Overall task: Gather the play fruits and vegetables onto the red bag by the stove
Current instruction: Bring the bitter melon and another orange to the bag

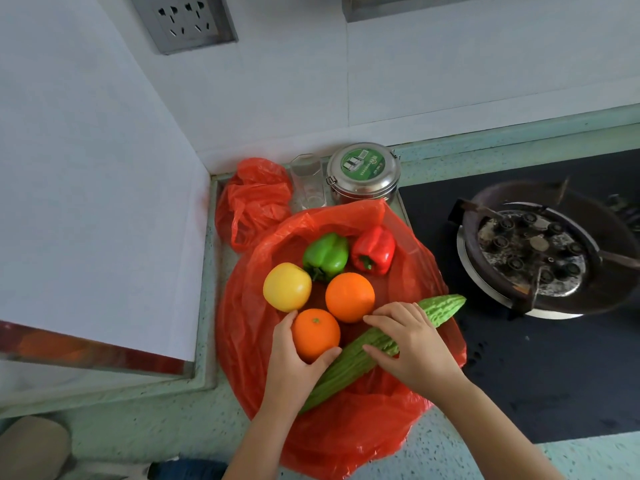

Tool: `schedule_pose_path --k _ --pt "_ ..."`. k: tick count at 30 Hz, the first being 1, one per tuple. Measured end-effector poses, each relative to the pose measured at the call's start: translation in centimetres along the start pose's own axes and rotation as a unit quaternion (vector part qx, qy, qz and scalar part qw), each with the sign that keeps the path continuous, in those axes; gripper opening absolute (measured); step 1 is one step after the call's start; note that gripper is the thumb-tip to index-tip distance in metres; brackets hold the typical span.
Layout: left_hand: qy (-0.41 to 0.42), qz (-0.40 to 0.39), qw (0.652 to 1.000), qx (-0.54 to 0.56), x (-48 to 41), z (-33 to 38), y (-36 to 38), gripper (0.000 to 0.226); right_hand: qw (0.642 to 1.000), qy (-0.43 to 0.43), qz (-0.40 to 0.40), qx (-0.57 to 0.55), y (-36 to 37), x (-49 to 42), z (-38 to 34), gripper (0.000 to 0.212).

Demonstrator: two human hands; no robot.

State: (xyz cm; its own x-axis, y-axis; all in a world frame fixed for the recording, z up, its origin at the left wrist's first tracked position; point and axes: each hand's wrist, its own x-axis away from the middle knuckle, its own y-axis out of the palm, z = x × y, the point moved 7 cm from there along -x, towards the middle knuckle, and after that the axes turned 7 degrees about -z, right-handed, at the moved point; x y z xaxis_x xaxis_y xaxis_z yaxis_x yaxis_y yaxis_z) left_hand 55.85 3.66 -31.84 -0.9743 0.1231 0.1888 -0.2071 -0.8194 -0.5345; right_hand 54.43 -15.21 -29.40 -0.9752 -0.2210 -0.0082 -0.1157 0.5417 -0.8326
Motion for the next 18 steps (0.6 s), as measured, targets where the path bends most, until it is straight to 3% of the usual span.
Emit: schedule_pose_path --k 18 --pt "0.123 0.012 0.981 -0.149 1.7 2.5 -1.3 0.085 0.996 0.002 0.072 0.048 -2.0 1.4 -2.6 0.041"
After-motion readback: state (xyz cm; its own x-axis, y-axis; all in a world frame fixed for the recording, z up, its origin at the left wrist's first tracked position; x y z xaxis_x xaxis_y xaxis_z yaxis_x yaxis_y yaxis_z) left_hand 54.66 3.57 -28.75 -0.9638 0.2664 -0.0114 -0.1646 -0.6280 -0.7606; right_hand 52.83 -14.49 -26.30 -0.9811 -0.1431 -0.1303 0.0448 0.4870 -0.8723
